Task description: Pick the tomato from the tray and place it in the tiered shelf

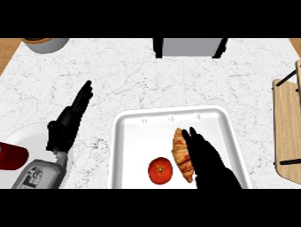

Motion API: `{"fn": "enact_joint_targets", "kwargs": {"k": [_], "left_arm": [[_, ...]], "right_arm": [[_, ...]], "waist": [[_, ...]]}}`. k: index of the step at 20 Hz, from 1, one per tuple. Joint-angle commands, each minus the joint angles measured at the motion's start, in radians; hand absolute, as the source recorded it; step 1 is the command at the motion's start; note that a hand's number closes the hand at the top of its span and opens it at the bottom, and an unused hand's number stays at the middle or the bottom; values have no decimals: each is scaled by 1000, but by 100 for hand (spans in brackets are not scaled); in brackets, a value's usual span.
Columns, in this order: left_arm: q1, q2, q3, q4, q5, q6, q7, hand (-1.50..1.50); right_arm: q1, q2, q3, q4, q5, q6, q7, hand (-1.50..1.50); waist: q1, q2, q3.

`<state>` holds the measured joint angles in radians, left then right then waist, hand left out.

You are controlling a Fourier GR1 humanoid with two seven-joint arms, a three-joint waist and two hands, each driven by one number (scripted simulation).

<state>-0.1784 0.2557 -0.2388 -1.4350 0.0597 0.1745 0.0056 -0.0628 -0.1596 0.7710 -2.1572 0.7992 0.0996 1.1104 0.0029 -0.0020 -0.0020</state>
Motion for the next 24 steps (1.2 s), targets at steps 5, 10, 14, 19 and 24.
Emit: {"fn": "enact_joint_targets", "kwargs": {"k": [5, 10, 14, 19, 24], "left_arm": [[4, -13, 21, -29, -6, -28, 35, 0], [11, 23, 62, -18, 3, -70, -8, 0], [9, -32, 40, -18, -35, -23, 27, 0], [-5, -18, 68, -13, -31, -54, 10, 0], [3, -32, 74, 42, -34, -74, -32, 0]], "right_arm": [[-49, 155, 84, 81, 134, 70, 167, -150], [-72, 156, 79, 115, 158, 50, 193, -150], [-67, 156, 110, 134, 163, 12, 198, -150], [-72, 157, 91, 148, 150, 9, 191, -150], [-36, 157, 107, 213, 167, -33, 152, -150]], "waist": [[-1, 0, 2], [1, 0, 1], [-2, 0, 2], [-2, 0, 2], [-6, 2, 1]]}}
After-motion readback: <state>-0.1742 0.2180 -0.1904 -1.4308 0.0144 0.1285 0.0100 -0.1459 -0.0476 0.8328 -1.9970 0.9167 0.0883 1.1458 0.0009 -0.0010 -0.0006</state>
